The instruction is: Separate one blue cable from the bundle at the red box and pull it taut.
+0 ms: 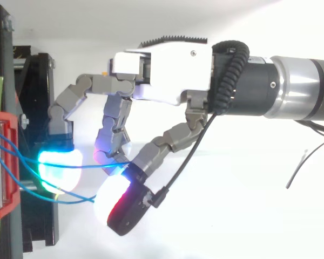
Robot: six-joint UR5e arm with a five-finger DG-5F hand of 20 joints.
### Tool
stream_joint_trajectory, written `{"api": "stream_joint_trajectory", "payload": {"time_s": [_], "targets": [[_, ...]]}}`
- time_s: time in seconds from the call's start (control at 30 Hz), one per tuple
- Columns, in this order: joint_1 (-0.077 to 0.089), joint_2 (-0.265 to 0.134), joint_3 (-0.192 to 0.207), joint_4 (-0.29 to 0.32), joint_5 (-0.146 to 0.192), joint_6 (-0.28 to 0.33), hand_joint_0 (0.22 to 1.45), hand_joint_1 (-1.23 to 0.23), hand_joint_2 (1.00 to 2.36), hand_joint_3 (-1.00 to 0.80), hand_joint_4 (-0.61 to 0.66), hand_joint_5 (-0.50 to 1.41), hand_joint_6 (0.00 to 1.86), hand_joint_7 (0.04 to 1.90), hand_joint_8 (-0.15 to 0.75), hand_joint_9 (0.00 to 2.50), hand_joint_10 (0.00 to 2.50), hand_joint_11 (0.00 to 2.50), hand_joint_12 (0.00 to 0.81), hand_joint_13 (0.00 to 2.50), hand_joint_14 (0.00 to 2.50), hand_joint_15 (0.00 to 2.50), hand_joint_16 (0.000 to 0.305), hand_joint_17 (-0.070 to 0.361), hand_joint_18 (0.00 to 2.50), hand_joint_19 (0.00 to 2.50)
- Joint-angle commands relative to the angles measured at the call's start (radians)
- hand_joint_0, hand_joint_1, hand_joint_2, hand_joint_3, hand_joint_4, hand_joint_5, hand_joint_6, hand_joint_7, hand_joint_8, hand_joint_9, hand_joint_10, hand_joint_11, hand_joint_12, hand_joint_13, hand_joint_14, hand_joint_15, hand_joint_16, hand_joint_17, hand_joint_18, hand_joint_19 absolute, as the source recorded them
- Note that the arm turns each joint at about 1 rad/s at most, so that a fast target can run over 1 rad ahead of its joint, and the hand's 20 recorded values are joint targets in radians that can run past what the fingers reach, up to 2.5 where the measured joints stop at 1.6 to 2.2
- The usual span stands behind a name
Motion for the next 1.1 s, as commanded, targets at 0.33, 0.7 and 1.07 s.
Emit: {"api": "stream_joint_trajectory", "payload": {"time_s": [0.33, 0.7, 1.07], "targets": [[0.0, -0.001, 0.007, -0.007, 0.004, -0.016, 0.6, -0.65, 1.0, -0.5, -0.15, -0.07, 0.83, 0.92, 0.252, 1.43, 0.02, 1.12, 0.313, 1.27, 0.03, 1.07, 0.04, 0.089, 1.09, 0.98], [0.006, -0.001, 0.001, -0.007, 0.005, -0.029, 0.6, -0.71, 1.0, -0.49, -0.12, -0.08, 0.84, 0.96, 0.253, 1.45, 0.03, 1.11, 0.31, 1.28, 0.03, 1.08, 0.04, 0.09, 1.09, 1.0], [0.008, -0.001, -0.005, -0.011, 0.011, -0.045, 0.6, -0.44, 1.0, -0.46, 0.0, -0.11, 0.85, 0.92, 0.277, 1.39, 0.02, 1.12, 0.324, 1.26, 0.03, 1.08, 0.041, 0.093, 1.06, 1.0]]}}
